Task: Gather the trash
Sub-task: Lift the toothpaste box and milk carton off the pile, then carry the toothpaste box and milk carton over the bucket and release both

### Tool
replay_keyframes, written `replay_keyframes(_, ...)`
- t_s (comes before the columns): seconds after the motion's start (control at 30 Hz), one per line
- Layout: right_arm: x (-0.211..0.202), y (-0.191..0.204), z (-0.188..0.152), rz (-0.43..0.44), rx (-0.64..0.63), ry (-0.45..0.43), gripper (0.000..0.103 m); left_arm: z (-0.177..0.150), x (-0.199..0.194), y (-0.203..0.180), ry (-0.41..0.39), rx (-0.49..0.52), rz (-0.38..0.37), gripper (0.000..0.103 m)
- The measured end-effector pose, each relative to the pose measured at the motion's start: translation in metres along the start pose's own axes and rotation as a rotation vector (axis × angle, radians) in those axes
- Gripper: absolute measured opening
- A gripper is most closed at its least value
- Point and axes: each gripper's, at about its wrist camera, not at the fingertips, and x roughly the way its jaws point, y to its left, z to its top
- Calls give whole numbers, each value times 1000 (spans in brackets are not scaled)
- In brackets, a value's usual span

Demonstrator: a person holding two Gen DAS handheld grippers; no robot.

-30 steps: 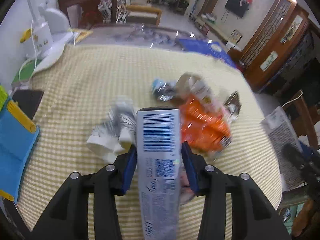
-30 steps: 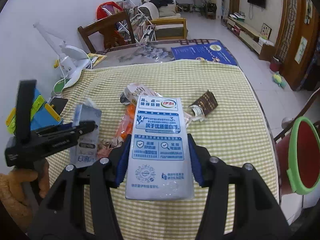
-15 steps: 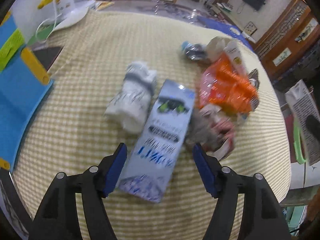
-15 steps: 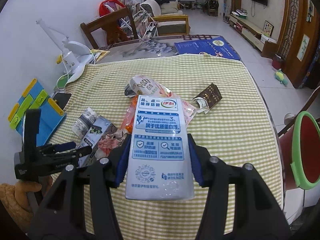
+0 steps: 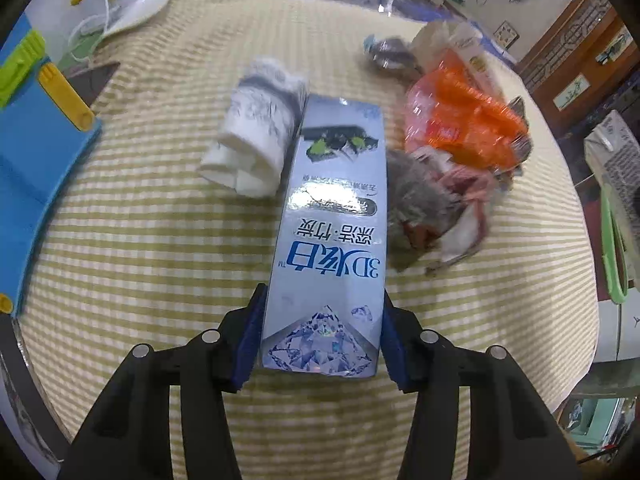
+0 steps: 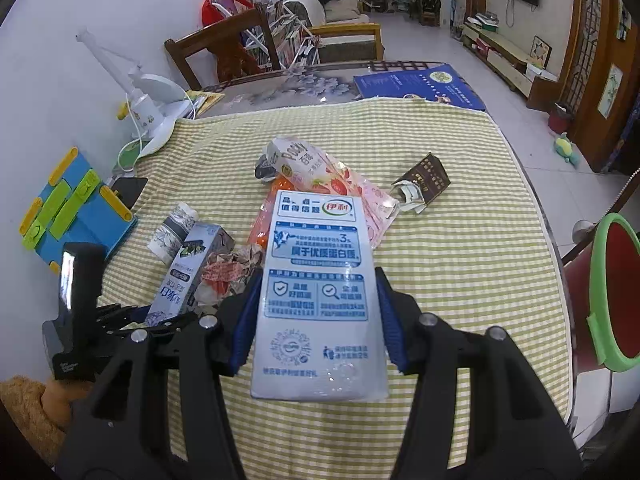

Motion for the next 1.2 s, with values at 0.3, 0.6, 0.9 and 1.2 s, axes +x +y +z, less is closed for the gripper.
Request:
replay_keyframes(0.3,-21,-10,9,1,7,-69,52,24,-88,-37,-286,56,-21,48)
replay_keyframes(0.6,-46,-44,13,-8,30,-128,52,46,-110,-107,-374,132,-45,49)
replay_keyframes(0.9,-68,-107,13,-3,71,-151,52,48,-114,-181,-396,169,-53,49)
replay_keyframes(1.2,-83,-164,12,3,70,-159,52,41,-111,-255,-408,185,-58,48)
